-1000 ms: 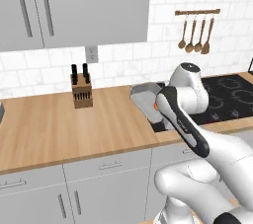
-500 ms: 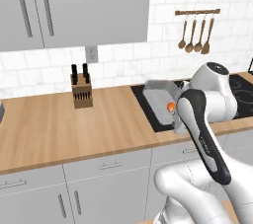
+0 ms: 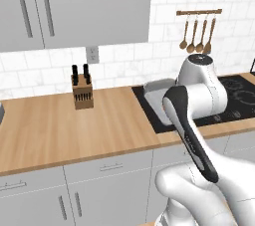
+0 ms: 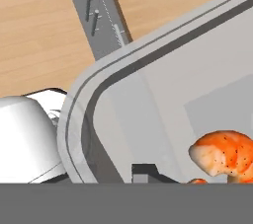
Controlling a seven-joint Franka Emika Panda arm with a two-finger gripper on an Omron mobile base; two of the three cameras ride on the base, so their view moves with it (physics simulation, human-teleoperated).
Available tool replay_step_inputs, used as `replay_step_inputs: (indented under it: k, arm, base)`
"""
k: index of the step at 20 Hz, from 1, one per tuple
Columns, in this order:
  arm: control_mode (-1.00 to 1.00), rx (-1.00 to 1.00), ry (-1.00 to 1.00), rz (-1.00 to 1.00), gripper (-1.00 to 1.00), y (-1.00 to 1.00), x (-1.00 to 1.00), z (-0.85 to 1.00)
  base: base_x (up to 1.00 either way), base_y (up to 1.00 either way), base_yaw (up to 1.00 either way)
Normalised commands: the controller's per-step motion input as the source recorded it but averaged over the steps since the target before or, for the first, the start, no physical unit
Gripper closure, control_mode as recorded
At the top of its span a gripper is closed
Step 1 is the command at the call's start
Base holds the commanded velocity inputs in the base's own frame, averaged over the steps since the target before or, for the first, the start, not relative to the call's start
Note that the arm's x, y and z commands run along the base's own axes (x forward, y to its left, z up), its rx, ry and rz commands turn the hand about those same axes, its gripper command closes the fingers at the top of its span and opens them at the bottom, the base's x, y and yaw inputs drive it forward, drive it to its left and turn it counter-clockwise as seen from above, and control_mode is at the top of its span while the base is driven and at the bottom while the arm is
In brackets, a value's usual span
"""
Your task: Take the meat container that has the shrimp and place it on the second highest rack of the freezer. Then take the vegetable container that has the tomato and potato and place it on the highest rack of the freezer.
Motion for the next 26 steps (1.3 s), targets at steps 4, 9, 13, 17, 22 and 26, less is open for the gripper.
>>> replay_step_inputs:
  k: [4, 9, 13, 17, 22, 26]
  arm:
    - [-1.0, -0.08, 0.0, 0.0, 1.0, -0.09, 0.0, 0.0]
    - [1.0, 0.0, 0.0, 0.0, 1.0, 0.0, 0.0, 0.0]
    - [1.0, 0.0, 0.0, 0.0, 1.0, 0.0, 0.0, 0.0]
    - [1.0, 0.0, 0.0, 0.0, 1.0, 0.0, 0.0, 0.0]
    - [1.0, 0.0, 0.0, 0.0, 1.0, 0.0, 0.0, 0.0]
    - [1.0, 0.0, 0.0, 0.0, 1.0, 0.0, 0.0, 0.0]
  base:
    - [0.0, 0.0, 0.0]
    - [-0.62, 0.0, 0.02]
    - [-1.0, 0.09, 0.05]
    - [-0.54, 0.81, 0.06]
    - [-0.02, 1.0, 0.09]
    - [0.0, 1.0, 0.11]
